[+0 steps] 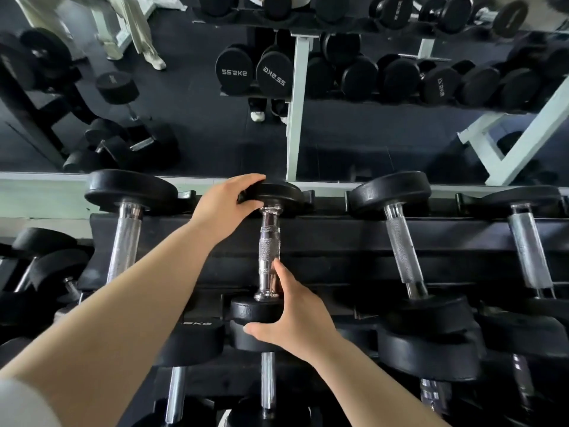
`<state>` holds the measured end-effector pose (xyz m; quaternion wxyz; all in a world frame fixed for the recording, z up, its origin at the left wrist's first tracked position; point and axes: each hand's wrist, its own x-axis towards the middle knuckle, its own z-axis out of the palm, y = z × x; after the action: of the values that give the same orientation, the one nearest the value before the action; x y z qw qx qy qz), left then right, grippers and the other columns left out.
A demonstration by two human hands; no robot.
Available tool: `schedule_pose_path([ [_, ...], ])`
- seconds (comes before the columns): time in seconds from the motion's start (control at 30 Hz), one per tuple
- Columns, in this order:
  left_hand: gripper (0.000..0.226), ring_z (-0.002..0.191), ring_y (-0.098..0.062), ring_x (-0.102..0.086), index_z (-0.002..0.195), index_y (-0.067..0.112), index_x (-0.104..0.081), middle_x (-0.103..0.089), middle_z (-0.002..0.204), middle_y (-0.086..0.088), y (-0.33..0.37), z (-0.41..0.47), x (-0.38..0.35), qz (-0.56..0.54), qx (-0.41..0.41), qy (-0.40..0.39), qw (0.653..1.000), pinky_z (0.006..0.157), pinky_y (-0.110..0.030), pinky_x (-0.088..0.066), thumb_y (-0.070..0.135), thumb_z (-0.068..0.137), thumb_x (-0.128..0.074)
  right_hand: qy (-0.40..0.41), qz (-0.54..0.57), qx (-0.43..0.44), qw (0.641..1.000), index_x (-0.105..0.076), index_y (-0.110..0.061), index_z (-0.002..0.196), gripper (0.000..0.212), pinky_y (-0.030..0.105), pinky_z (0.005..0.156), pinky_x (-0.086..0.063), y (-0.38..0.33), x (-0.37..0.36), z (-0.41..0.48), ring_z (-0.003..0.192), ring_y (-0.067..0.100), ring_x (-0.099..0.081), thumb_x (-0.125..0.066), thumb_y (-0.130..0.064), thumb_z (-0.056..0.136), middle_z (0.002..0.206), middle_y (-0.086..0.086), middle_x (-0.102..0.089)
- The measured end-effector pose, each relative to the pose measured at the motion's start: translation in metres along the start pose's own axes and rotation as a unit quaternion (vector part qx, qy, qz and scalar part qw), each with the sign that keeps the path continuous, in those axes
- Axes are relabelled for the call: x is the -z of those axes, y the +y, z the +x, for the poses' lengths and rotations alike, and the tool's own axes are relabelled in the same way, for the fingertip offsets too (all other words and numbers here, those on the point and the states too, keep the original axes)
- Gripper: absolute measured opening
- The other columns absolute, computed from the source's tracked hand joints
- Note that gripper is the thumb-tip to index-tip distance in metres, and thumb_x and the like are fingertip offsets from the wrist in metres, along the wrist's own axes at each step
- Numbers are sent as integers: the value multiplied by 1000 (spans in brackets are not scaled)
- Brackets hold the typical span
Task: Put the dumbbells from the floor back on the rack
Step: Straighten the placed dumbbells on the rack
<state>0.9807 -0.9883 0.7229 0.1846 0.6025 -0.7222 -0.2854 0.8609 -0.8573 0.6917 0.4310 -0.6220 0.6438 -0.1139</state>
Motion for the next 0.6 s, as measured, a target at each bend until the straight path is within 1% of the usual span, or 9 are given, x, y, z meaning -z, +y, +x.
schedule_pose_path([
  [0.07,48,111,-26,-56,133,26,-47,-57,132,1,-2,-2,-2,-4,12,12,1000,83,-28,-39,17,87,-57,5,3,-10,1000,-6,-29,147,103,23,109,-29,-1,-2,0,135,11,-36,-70,-45,68,149,-8,-37],
  [0.13,48,109,-26,-57,133,29,-45,-56,132,2,-3,-1,-3,2,16,11,1000,80,-29,-39,20,87,-56,6,7,-18,1000,-5,-29,147,103,23,109,-29,-2,-4,-1,135,11,-35,-70,-46,68,149,-7,-36],
  [0.27,47,111,-24,-56,134,28,-44,-56,133,2,-4,-2,-1,26,9,10,1000,79,-29,-39,23,88,-55,0,6,-32,999,-4,-32,146,103,23,108,-30,-1,-1,-2,136,11,-34,-70,-45,69,149,-7,-35],
  [0.37,47,107,-26,-57,134,26,-45,-57,130,0,-9,-5,0,17,1,14,1000,78,-29,-39,23,88,-55,-1,0,-39,999,-4,-34,146,103,23,106,-30,-2,-2,-1,135,11,-36,-70,-44,68,148,-8,-37],
  [0.4,47,109,-26,-56,134,26,-45,-57,130,0,-11,-3,1,12,-2,7,1000,79,-30,-40,22,88,-55,3,1,-42,999,-4,-34,146,103,23,107,-30,-2,-3,-1,135,11,-35,-70,-44,68,148,-8,-37],
  [0.47,48,115,-25,-53,135,26,-43,-56,133,-1,-12,-3,3,13,-6,-13,1000,83,-31,-40,22,88,-55,7,4,-43,999,-5,-34,146,103,23,107,-29,-3,-4,-2,135,11,-35,-71,-44,68,149,-7,-36],
  [0.53,52,123,-23,-48,137,23,-40,-51,138,-1,-9,-5,4,10,-16,-27,999,92,-33,-41,21,88,-56,15,8,-40,999,-5,-34,146,103,25,109,-28,-3,-2,-6,136,11,-33,-71,-46,68,149,-8,-35],
  [0.57,54,128,-22,-44,138,21,-39,-46,143,-1,-6,-8,4,5,-21,-24,999,99,-33,-39,21,87,-57,32,13,-40,999,-7,-34,146,100,26,110,-27,-3,1,-9,137,11,-31,-70,-46,69,149,-9,-34],
  [0.6,55,131,-19,-40,138,19,-39,-41,146,0,-2,-14,3,-7,-25,-8,1000,103,-31,-36,21,86,-58,67,22,-40,997,-11,-32,146,95,25,110,-26,-1,6,-14,136,9,-31,-68,-46,71,146,-10,-37],
])
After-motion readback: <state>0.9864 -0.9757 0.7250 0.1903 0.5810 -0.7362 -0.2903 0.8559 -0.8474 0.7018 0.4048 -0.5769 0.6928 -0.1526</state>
